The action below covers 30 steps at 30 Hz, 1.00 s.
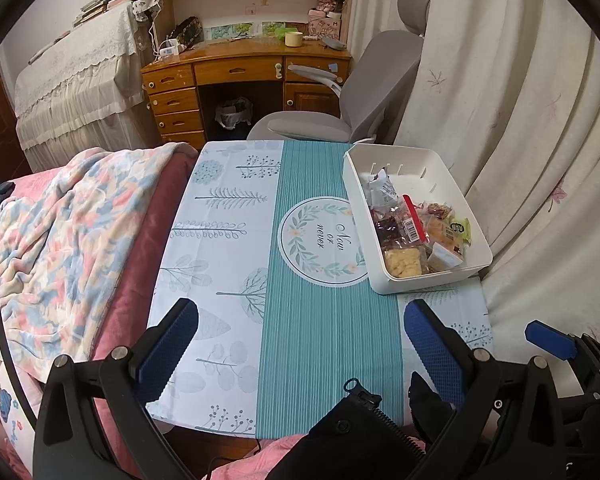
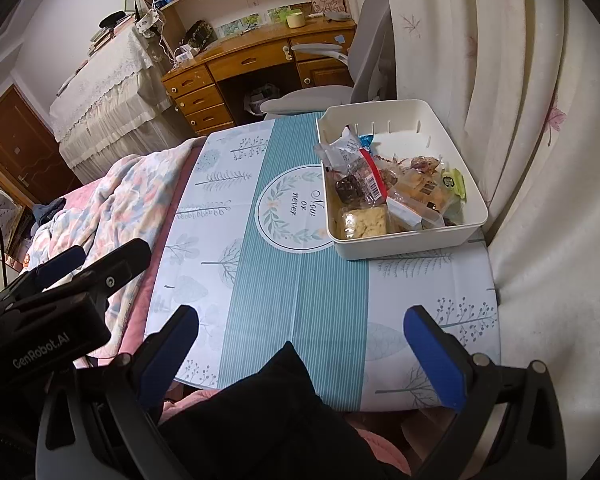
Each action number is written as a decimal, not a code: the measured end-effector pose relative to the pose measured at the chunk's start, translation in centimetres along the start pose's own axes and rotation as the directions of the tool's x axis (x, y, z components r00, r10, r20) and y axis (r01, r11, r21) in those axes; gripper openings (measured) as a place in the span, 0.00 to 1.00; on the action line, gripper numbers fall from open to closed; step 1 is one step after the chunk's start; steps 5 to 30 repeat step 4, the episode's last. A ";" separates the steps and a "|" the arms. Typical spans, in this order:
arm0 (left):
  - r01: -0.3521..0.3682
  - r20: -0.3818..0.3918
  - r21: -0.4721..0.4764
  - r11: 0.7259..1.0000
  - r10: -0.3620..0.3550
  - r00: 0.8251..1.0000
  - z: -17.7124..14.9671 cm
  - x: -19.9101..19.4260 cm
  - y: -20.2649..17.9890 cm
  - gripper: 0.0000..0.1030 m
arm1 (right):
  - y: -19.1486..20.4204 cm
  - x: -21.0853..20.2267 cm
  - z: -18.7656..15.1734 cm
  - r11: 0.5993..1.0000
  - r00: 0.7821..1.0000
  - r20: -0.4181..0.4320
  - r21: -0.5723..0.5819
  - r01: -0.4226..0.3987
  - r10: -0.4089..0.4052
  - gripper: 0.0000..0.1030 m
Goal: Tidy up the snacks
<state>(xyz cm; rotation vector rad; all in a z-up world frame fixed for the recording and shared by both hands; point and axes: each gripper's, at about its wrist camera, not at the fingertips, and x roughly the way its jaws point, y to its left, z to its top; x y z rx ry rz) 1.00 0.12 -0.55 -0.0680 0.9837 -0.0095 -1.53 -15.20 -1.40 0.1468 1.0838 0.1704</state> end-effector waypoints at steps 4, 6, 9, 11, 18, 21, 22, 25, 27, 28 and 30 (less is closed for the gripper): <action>0.000 0.000 0.000 1.000 0.000 1.000 0.0 0.0 0.0 0.99 | 0.0 0.0 0.1 1.000 1.000 0.000 0.000 -0.001 0.001 1.00; 0.000 0.000 0.000 1.000 0.000 1.000 0.0 0.0 0.0 0.99 | 0.0 0.0 0.1 1.000 1.000 0.000 0.000 -0.001 0.001 1.00; 0.000 0.000 0.000 1.000 0.000 1.000 0.0 0.0 0.0 0.99 | 0.0 0.0 0.1 1.000 1.000 0.000 0.000 -0.001 0.001 1.00; 0.000 0.000 0.000 1.000 0.000 1.000 0.0 0.0 0.0 0.99 | 0.0 0.0 0.1 1.000 1.000 0.000 0.000 -0.001 0.001 1.00; 0.000 0.000 0.000 1.000 0.000 1.000 0.0 0.0 0.0 0.99 | 0.0 0.0 0.1 1.000 1.000 0.000 0.000 -0.001 0.001 1.00; 0.000 0.000 0.000 1.000 0.000 1.000 0.0 0.0 0.0 0.99 | 0.0 0.0 0.1 1.000 1.000 0.000 0.000 -0.001 0.001 1.00; 0.000 0.000 0.000 1.000 0.000 1.000 0.0 0.0 0.0 0.99 | 0.0 0.0 0.1 1.000 1.000 0.000 0.000 -0.001 0.001 1.00; 0.000 0.000 0.000 1.000 0.000 1.000 0.0 0.0 0.0 0.99 | 0.0 0.0 0.1 1.000 1.000 0.000 0.000 -0.001 0.001 1.00; 0.000 0.000 0.000 1.000 0.000 1.000 0.0 0.0 0.0 0.99 | 0.0 0.0 0.1 1.000 1.000 0.000 0.000 -0.001 0.001 1.00; 0.000 0.000 0.000 1.000 0.000 1.000 0.0 0.0 0.0 0.99 | 0.0 0.0 0.1 1.000 1.000 0.000 0.000 -0.001 0.001 1.00; 0.000 0.000 0.000 1.000 0.000 1.000 0.0 0.0 0.0 0.99 | 0.0 0.0 0.1 1.000 1.000 0.000 0.000 -0.001 0.001 1.00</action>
